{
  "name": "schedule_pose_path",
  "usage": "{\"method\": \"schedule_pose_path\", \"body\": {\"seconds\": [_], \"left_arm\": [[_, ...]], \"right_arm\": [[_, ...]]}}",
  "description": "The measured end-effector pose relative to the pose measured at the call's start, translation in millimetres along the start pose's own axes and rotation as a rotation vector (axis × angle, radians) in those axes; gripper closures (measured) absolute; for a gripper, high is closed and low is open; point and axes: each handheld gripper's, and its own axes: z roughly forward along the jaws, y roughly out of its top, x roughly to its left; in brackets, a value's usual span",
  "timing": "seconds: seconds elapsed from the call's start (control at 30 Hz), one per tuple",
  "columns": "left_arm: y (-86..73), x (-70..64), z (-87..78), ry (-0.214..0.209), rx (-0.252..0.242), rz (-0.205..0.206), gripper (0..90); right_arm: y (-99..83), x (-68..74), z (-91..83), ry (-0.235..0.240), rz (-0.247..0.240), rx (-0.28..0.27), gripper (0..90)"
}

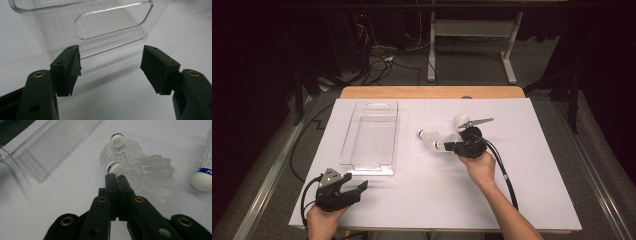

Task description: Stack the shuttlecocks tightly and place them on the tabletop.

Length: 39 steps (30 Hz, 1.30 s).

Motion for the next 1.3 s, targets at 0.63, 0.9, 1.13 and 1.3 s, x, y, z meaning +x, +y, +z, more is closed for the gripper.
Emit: {"method": "schedule_pose_path", "body": {"seconds": [0.63,0.9,1.13,1.3], "left_arm": [[0.3,-0.7,0.8,0.000,0.005,0.006,33.1],[0.4,-0.4,0.9,0.000,0.006,0.005,33.1],[0.5,-0.7,0.9,-0.003,0.008,0.010,33.1],[0.5,-0.6,0.8,-0.001,0.007,0.013,33.1]], "right_arm": [[12.2,2.6,16.2,-0.017,0.003,0.003,90.0],[14.5,2.6,22.7,-0.025,0.010,0.004,90.0],[15.5,2.2,25.2,-0.032,0.013,-0.001,90.0],[15.6,1.5,27.5,-0.039,0.015,-0.005,90.0]]}}
